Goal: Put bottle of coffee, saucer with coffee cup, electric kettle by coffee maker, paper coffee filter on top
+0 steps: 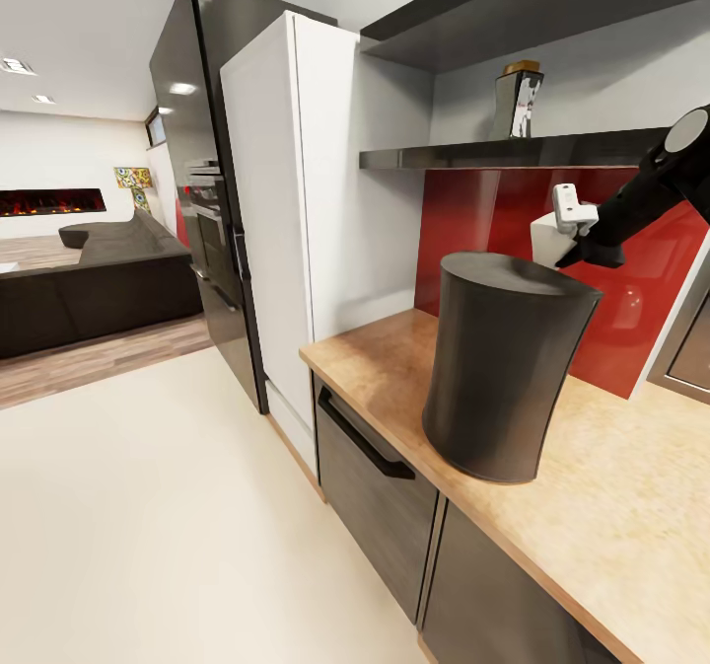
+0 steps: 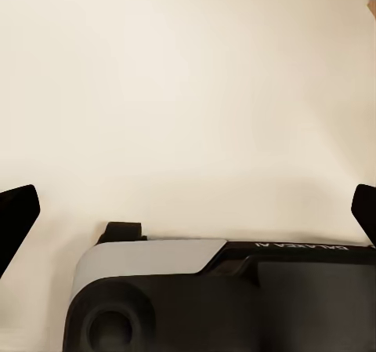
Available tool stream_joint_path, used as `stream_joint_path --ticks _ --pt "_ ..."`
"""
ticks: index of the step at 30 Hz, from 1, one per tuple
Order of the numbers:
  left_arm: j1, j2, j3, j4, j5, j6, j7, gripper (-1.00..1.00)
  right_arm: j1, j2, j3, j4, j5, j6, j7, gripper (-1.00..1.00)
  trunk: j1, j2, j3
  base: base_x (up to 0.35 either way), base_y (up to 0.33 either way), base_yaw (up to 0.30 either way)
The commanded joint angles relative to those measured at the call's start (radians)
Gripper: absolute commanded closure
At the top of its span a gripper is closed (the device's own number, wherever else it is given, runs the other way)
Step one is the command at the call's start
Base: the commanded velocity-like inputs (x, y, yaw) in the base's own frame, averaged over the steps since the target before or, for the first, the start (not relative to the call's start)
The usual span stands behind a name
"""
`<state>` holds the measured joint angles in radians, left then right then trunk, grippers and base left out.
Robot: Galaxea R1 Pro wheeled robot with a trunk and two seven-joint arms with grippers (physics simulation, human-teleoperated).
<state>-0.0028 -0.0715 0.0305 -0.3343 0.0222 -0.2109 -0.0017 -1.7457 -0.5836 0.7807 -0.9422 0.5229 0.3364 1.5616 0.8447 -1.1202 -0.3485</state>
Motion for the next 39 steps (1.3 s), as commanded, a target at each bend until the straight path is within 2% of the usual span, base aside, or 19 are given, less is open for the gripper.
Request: stream_joint_path --ticks 1,6,10,39 --pt "0.000 -0.001 0.003 0.000 0.002 -0.002 0.000 -1.00 -0.002 -0.001 0.003 -0.001 0.002 0.013 0.003 1.00 0.000 -0.001 -0.001 0.000 0.000 0.000" --pt "0.000 -0.001 0.003 0.000 0.002 -0.002 0.000 -1.00 -0.002 -0.002 0.003 -0.001 0.002 0.013 0.003 1.00 0.000 -0.001 -0.001 0.000 0.000 0.000" --pt "0.000 -0.001 0.003 0.000 0.002 -0.002 -0.001 -1.00 -0.002 -0.001 0.003 -0.001 0.002 0.013 0.003 1.00 0.015 -0.029 -0.014 0.000 0.000 0.000" --pt "0.000 -0.001 0.003 0.000 0.002 -0.002 0.000 -1.00 -0.002 -0.002 0.003 -0.001 0.002 0.013 0.003 1.00 0.015 -0.029 -0.014 0.000 0.000 0.000"
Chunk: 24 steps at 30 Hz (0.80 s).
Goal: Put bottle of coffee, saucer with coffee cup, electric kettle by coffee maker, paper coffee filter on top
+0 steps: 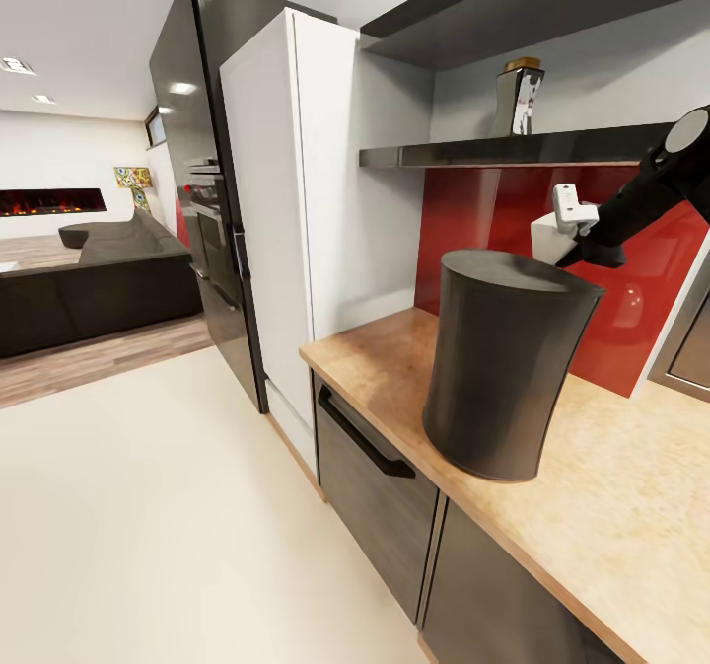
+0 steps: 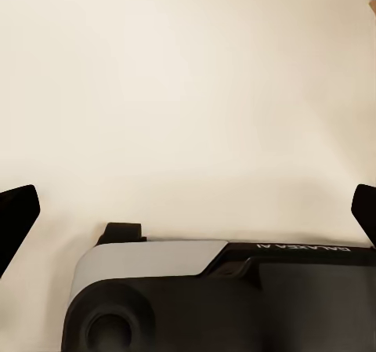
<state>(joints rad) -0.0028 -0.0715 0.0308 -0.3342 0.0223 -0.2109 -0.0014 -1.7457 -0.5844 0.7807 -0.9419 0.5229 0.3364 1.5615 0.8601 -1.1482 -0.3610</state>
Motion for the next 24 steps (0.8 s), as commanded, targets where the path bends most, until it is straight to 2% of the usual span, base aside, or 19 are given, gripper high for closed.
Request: stream_joint_path --ticks 1,3,4,24 --pt "0.000 -0.001 0.003 0.000 0.002 -0.002 0.000 -1.00 -0.002 -0.001 0.003 -0.001 0.002 0.013 0.003 1.00 0.000 -0.001 -0.001 0.000 0.000 0.000" --pt "0.000 -0.001 0.003 0.000 0.002 -0.002 0.000 -1.00 -0.002 -0.001 0.003 -0.001 0.002 0.013 0.003 1.00 0.000 -0.001 -0.001 0.000 0.000 0.000" --pt "0.000 -0.001 0.003 0.000 0.002 -0.002 0.000 -1.00 -0.002 -0.001 0.003 -0.001 0.002 0.013 0.002 -1.00 0.000 -0.001 -0.001 0.000 0.000 0.000" --pt "0.000 -0.001 0.003 0.000 0.002 -0.002 0.000 -1.00 -0.002 -0.001 0.000 0.020 0.004 0.013 0.001 -1.00 0.000 -0.001 -0.001 0.000 0.000 0.000"
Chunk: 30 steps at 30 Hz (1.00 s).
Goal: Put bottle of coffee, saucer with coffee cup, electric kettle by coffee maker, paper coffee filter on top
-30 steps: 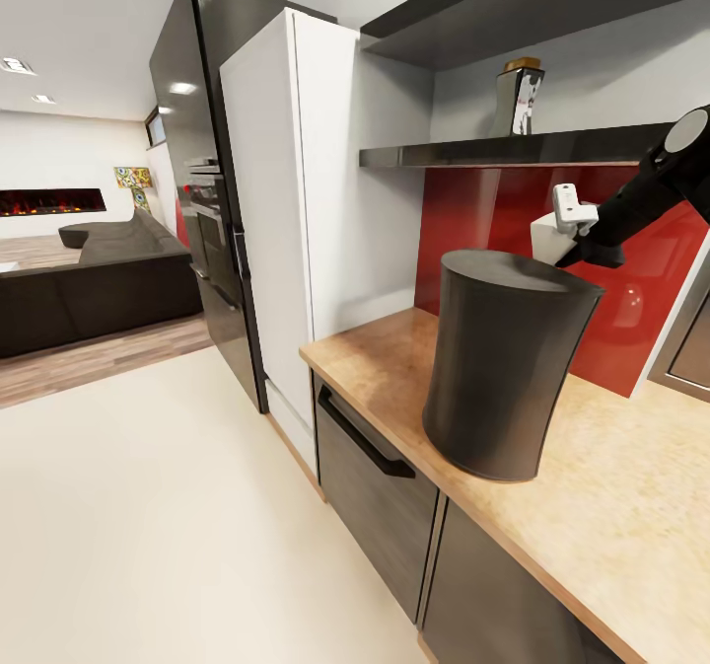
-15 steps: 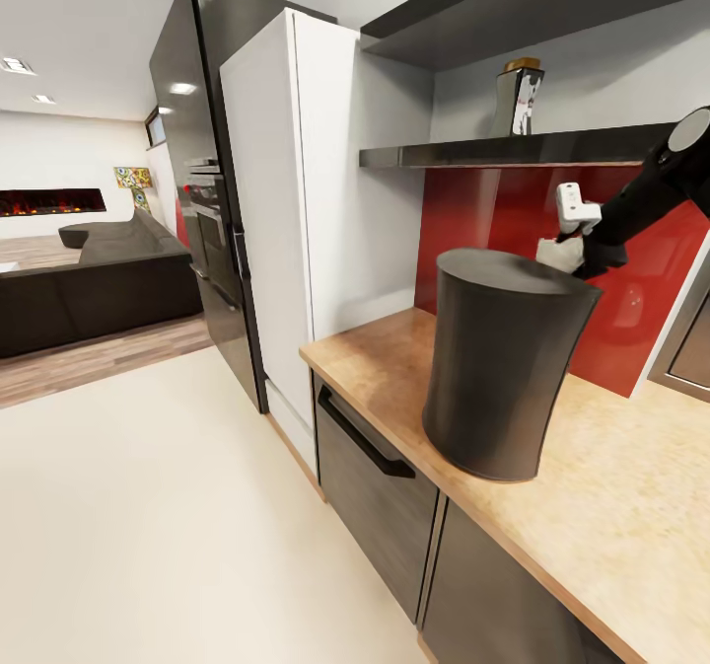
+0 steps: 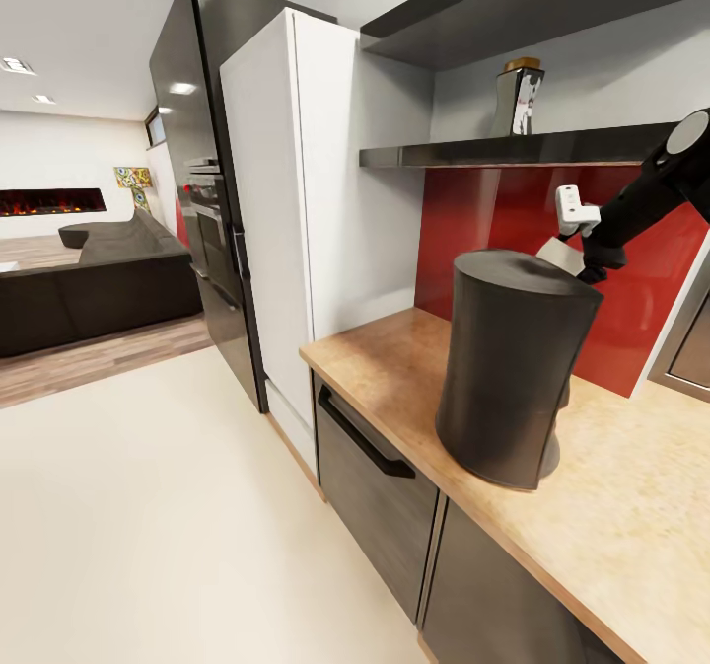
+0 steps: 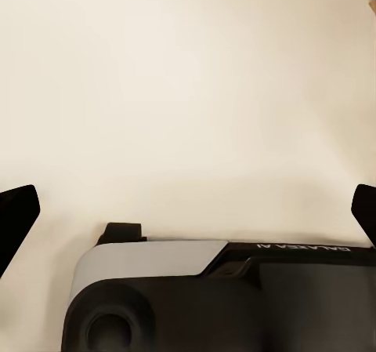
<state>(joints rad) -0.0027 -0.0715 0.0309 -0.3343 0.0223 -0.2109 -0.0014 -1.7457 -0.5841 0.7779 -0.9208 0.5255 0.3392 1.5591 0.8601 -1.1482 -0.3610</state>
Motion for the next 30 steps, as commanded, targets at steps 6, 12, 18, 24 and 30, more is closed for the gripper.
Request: stream_joint_path --ticks 6,12,18,24,30 --pt "0.000 -0.001 0.003 0.000 0.002 -0.002 0.000 -1.00 -0.002 0.000 0.002 -0.001 0.003 0.011 0.003 -1.00 0.000 -0.001 -0.001 0.000 0.000 0.000" --pt "0.000 -0.001 0.003 0.000 0.002 -0.002 0.000 -1.00 -0.002 0.000 0.000 0.000 0.005 0.013 0.000 -1.00 0.000 -0.001 -0.001 0.000 0.000 0.000" --pt "0.000 -0.001 0.003 0.000 0.002 -0.002 0.000 -1.00 -0.036 0.002 -0.002 0.037 0.005 0.018 -0.004 -1.00 0.000 -0.001 -0.001 0.000 0.000 0.000" --pt "0.000 -0.001 0.003 0.000 0.002 -0.002 0.000 -1.00 -0.050 0.005 -0.003 0.058 0.005 0.018 -0.006 -1.00 0.000 -0.001 -0.001 0.000 0.000 0.000" --pt "0.000 -0.001 0.003 0.000 0.002 -0.002 0.000 -1.00 -0.055 0.006 -0.003 0.060 0.005 0.019 -0.007 -1.00 0.000 -0.001 -0.001 0.000 0.000 0.000"
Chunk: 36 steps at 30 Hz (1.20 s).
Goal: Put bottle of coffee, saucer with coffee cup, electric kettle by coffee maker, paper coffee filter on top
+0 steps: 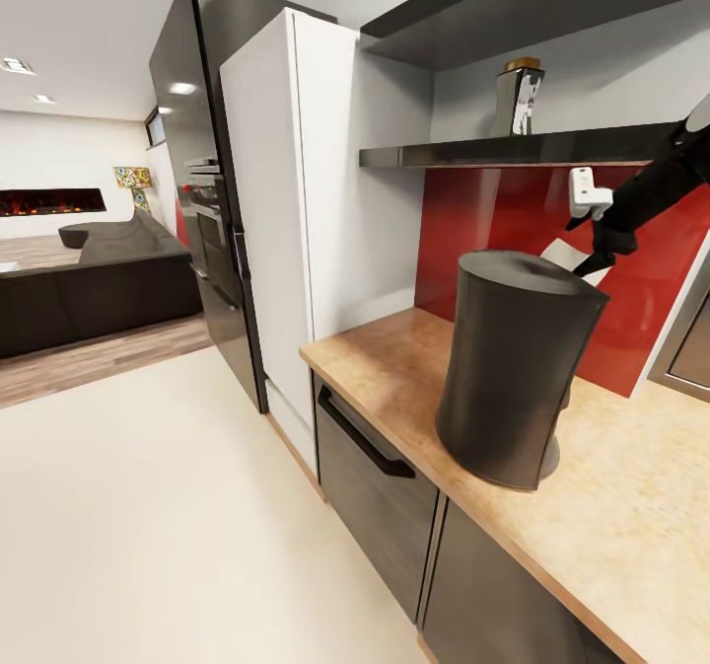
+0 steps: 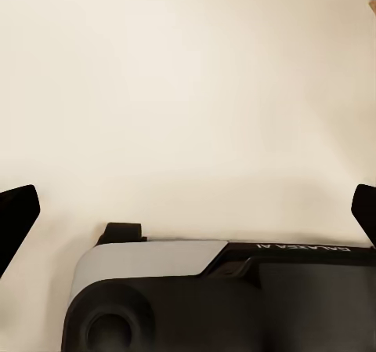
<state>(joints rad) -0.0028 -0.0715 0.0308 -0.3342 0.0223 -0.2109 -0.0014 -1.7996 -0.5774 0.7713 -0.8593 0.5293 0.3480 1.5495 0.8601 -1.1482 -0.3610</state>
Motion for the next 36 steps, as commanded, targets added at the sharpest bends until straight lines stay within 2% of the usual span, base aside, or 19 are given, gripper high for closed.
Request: stream_joint_path --ticks 1,8,13,20,25,27,29,33,36 --pt "0.000 -0.001 0.003 0.000 0.002 -0.002 0.000 -1.00 -0.010 -0.001 0.003 0.000 0.001 0.011 0.003 -1.00 0.000 -0.001 -0.001 0.000 0.000 0.000" --pt "0.000 -0.001 0.003 0.000 0.002 -0.002 0.000 -1.00 -0.056 -0.001 0.002 0.023 0.001 0.011 0.003 -1.00 0.000 -0.001 -0.001 0.000 0.000 0.000" --pt "0.000 -0.001 0.003 0.000 0.002 -0.002 0.000 -1.00 -0.099 -0.001 -0.029 0.056 0.001 0.013 0.002 -1.00 0.000 -0.001 -0.001 0.000 0.000 0.000" --pt "0.000 -0.001 0.003 0.000 0.002 -0.002 0.000 -1.00 -0.159 -0.008 -0.046 0.081 0.001 0.015 -0.008 -1.00 0.000 -0.001 -0.001 0.000 0.000 0.000" --pt "0.000 -0.001 0.003 0.000 0.002 -0.002 0.000 -1.00 -0.187 -0.016 -0.105 0.084 0.002 0.034 -0.008 -1.00 0.000 -0.001 -0.001 0.000 0.000 0.000" --pt "0.000 -0.001 0.004 0.000 0.002 -0.002 0.000 -1.00 -0.192 -0.030 -0.132 0.102 0.004 0.042 -0.007 -1.00 0.000 -0.001 -0.001 0.000 0.000 0.000" --pt "0.000 -0.001 0.005 0.000 0.002 -0.002 0.000 -1.00 -0.194 -0.041 -0.141 0.122 0.005 0.044 -0.008 -1.00 0.000 -0.001 -0.001 0.000 0.000 0.000" --pt "0.000 -0.001 0.006 0.000 0.002 -0.002 0.000 -1.00 -0.196 -0.088 -0.148 0.144 0.006 0.047 -0.011 -1.00 0.000 -0.001 -0.001 0.000 0.000 0.000" --pt "0.000 -0.001 0.007 0.000 0.002 -0.002 0.000 -1.00 -0.196 -0.107 -0.150 0.148 0.007 0.049 -0.020 -1.00 0.000 -0.001 -0.001 0.000 0.000 0.000"
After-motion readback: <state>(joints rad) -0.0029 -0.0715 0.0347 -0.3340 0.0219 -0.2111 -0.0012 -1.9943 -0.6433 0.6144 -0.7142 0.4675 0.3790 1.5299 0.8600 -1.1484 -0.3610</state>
